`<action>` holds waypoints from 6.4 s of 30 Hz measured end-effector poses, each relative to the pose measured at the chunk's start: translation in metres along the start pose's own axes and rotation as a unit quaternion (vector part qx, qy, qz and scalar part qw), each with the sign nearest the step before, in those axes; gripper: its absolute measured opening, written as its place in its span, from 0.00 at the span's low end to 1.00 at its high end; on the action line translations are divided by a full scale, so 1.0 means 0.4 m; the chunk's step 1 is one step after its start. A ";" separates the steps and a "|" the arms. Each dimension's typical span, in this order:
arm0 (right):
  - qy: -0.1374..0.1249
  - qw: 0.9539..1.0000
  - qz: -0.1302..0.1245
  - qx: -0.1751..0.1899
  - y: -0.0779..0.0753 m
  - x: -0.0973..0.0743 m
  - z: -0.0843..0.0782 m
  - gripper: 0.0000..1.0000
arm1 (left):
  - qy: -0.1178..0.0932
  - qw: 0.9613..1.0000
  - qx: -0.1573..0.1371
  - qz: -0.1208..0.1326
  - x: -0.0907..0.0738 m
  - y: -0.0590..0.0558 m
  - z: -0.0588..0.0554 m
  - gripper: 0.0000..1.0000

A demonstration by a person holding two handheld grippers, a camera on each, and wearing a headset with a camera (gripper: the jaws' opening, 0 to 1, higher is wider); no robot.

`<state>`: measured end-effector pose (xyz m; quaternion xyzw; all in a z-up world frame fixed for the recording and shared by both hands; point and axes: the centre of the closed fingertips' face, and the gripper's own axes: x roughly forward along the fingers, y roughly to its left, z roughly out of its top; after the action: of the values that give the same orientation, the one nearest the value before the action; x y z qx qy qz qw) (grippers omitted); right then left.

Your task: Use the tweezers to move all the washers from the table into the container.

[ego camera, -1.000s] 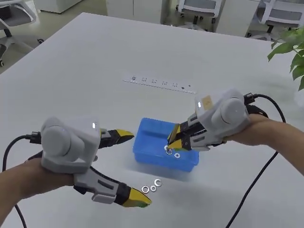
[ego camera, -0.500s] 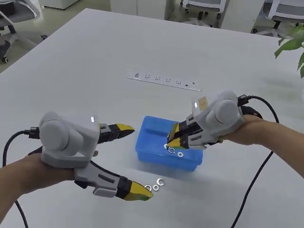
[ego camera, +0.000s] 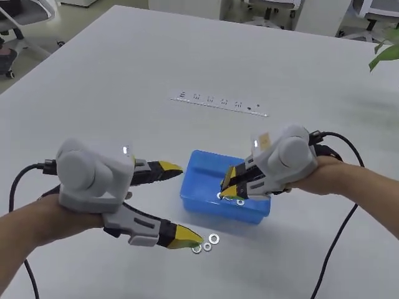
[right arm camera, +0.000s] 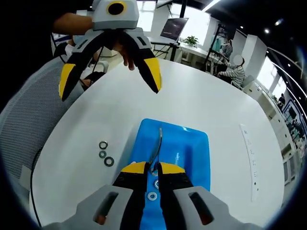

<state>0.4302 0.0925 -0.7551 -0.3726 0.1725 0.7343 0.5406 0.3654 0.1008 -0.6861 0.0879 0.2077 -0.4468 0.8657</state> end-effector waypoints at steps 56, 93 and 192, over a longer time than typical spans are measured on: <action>0.007 1.000 0.004 -0.005 0.006 0.013 -0.012 0.12 | 0.045 0.993 0.111 -0.007 0.171 0.098 0.053 0.06; -0.018 0.994 -0.076 0.075 0.018 -0.130 -0.001 0.40 | 0.030 0.996 0.080 0.001 0.110 0.072 0.134 0.06; -0.047 0.971 -0.142 0.187 0.211 -0.180 -0.027 1.00 | 0.063 0.996 0.057 -0.032 0.018 -0.102 -0.024 0.06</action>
<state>0.3661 0.0075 -0.7219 -0.2508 0.2263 0.6218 0.7066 0.3333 0.0746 -0.6965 0.1587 0.2384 -0.4789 0.8298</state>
